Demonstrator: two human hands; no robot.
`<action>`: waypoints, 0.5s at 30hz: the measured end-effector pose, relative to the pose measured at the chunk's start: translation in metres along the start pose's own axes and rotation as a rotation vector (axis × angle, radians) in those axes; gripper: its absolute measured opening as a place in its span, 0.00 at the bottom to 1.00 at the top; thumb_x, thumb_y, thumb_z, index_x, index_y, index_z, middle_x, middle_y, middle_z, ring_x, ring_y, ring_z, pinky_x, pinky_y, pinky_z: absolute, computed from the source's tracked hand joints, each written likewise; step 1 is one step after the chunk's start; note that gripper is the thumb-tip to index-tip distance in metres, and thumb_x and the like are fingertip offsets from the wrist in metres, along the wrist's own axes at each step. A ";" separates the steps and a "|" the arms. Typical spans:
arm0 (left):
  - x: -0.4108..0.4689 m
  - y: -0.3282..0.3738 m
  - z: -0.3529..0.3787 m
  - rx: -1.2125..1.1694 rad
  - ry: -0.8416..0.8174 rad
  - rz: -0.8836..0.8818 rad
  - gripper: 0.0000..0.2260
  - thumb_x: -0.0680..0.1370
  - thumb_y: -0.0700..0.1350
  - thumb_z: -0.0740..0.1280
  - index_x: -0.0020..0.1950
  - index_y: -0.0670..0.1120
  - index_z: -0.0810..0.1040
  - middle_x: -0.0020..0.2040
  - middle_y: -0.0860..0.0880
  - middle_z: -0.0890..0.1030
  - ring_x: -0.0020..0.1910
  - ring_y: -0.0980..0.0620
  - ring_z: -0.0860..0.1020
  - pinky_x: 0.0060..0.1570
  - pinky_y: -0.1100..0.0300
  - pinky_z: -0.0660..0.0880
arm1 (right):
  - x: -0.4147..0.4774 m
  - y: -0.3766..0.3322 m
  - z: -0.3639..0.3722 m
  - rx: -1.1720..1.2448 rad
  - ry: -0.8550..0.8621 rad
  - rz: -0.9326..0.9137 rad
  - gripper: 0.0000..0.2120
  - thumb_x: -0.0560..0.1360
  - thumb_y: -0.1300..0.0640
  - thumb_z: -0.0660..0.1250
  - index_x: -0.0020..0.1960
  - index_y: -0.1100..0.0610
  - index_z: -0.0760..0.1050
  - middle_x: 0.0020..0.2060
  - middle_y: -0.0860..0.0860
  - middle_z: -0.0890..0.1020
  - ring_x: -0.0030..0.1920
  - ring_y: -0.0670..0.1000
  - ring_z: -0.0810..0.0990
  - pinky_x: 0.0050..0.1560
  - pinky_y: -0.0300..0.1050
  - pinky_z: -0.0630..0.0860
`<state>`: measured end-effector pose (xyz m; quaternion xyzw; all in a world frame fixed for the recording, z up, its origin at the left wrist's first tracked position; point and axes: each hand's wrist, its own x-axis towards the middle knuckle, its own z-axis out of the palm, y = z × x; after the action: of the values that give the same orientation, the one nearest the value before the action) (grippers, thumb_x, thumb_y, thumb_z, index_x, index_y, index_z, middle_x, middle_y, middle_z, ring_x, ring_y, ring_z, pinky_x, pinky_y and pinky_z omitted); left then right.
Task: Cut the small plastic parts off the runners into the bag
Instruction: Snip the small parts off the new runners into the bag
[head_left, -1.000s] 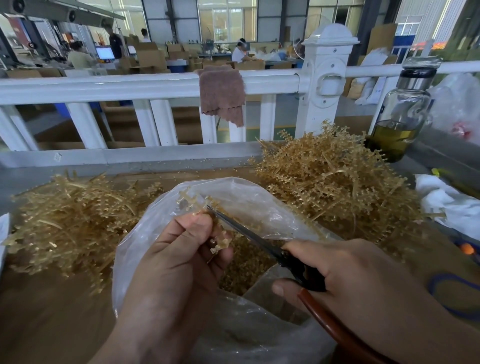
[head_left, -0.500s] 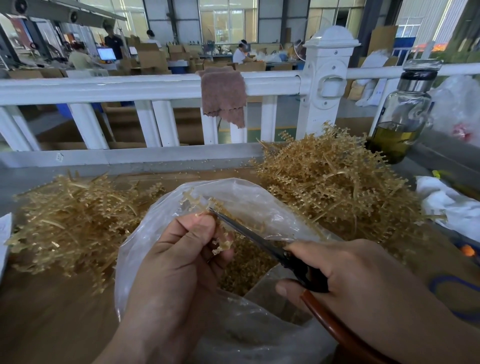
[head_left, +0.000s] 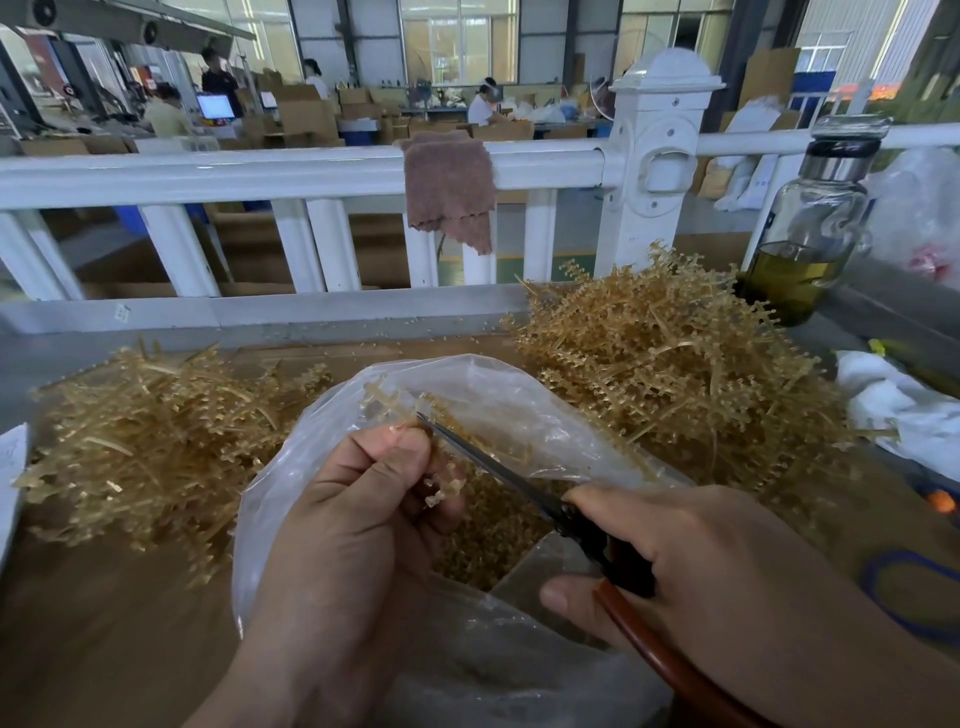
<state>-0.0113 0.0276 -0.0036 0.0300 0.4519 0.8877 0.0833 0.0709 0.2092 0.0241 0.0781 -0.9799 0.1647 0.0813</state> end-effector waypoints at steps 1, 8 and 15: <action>0.000 0.000 0.000 -0.004 0.000 -0.001 0.03 0.69 0.41 0.69 0.37 0.46 0.82 0.37 0.45 0.79 0.32 0.53 0.77 0.30 0.62 0.77 | 0.000 0.000 0.000 -0.002 0.003 0.001 0.31 0.65 0.24 0.49 0.52 0.46 0.73 0.35 0.43 0.78 0.39 0.42 0.77 0.41 0.41 0.74; -0.001 0.000 0.002 -0.006 0.001 -0.002 0.03 0.70 0.41 0.68 0.37 0.45 0.81 0.35 0.45 0.78 0.31 0.53 0.77 0.29 0.63 0.77 | 0.001 -0.003 -0.001 0.009 0.005 0.034 0.24 0.68 0.28 0.54 0.47 0.47 0.73 0.32 0.44 0.76 0.38 0.44 0.76 0.37 0.40 0.70; -0.001 -0.001 0.002 -0.016 -0.018 0.003 0.05 0.70 0.40 0.68 0.35 0.45 0.81 0.36 0.46 0.78 0.31 0.53 0.76 0.30 0.63 0.77 | 0.001 -0.002 -0.002 0.024 0.005 0.023 0.18 0.71 0.33 0.62 0.42 0.48 0.71 0.28 0.42 0.73 0.34 0.42 0.75 0.34 0.37 0.68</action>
<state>-0.0103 0.0296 -0.0029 0.0379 0.4438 0.8912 0.0863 0.0707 0.2076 0.0270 0.0672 -0.9785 0.1774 0.0807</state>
